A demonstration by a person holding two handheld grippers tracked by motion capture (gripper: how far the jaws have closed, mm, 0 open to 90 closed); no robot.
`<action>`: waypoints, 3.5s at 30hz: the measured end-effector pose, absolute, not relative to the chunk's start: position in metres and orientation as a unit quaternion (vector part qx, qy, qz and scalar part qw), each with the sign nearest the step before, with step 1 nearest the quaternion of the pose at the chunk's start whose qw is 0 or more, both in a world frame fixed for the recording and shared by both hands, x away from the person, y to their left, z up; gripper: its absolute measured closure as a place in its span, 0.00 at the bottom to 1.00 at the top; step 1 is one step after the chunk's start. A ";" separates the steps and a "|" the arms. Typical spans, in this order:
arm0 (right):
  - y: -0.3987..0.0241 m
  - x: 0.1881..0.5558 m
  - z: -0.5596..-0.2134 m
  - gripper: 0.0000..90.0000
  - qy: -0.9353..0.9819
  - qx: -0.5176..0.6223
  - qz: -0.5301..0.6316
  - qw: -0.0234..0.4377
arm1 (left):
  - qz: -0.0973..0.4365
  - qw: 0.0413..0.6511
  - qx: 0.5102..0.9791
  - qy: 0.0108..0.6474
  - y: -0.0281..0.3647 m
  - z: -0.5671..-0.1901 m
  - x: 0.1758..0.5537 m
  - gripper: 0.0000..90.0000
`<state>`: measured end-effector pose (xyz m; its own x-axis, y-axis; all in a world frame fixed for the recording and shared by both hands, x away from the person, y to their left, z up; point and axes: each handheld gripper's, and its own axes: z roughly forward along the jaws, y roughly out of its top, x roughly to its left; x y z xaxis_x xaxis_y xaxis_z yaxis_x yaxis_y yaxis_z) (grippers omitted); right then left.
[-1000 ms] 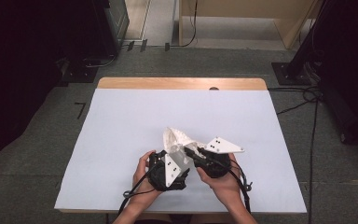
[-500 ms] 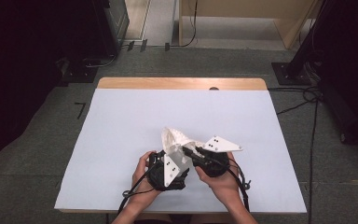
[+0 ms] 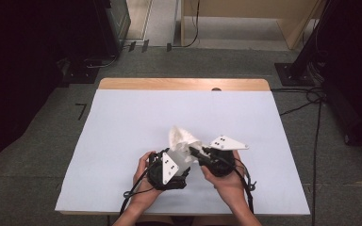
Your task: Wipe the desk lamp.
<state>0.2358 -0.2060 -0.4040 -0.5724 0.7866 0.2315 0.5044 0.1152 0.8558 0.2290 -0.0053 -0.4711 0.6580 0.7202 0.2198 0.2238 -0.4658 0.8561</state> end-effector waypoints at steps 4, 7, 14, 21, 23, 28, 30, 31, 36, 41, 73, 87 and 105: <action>-0.236 0.239 -0.406 0.87 0.710 0.480 0.466 0.219 | 0.312 0.464 0.757 0.336 0.011 -0.469 0.240 0.09; -0.255 0.239 -0.405 0.86 0.702 0.493 0.420 0.296 | 0.313 0.488 0.730 0.362 0.024 -0.473 0.250 0.09; -0.259 0.258 -0.466 0.82 0.767 0.485 0.335 0.254 | 0.285 0.481 0.734 0.387 0.040 -0.486 0.257 0.09; -0.244 0.259 -0.485 0.63 0.799 0.460 0.326 0.209 | 0.268 0.474 0.741 0.393 0.048 -0.486 0.252 0.09; -0.245 0.257 -0.485 0.56 0.797 0.461 0.330 0.206 | 0.269 0.467 0.746 0.391 0.048 -0.486 0.250 0.09; -0.244 0.247 -0.472 0.39 0.799 0.433 0.365 0.203 | 0.262 0.458 0.749 0.401 0.052 -0.485 0.248 0.08; -0.243 0.246 -0.470 0.37 0.803 0.420 0.364 0.213 | 0.264 0.456 0.749 0.401 0.053 -0.484 0.247 0.08; -0.244 0.247 -0.472 0.38 0.807 0.418 0.358 0.214 | 0.263 0.456 0.749 0.402 0.054 -0.483 0.247 0.08; -0.253 0.255 -0.490 0.44 0.816 0.426 0.324 0.218 | 0.262 0.488 0.737 0.386 0.064 -0.473 0.241 0.06; -0.255 0.256 -0.491 0.72 0.811 0.431 0.319 0.234 | 0.269 0.484 0.739 0.383 0.061 -0.471 0.241 0.06; -0.190 0.222 -0.458 0.87 0.740 0.435 0.498 0.124 | 0.147 0.584 0.719 0.347 0.062 -0.439 0.241 0.10; -0.193 0.219 -0.439 0.87 0.717 0.421 0.533 0.160 | 0.151 0.571 0.738 0.327 0.048 -0.444 0.238 0.10; -0.237 0.220 -0.426 0.86 0.681 0.461 0.483 0.300 | 0.258 0.517 0.749 0.324 0.064 -0.474 0.256 0.09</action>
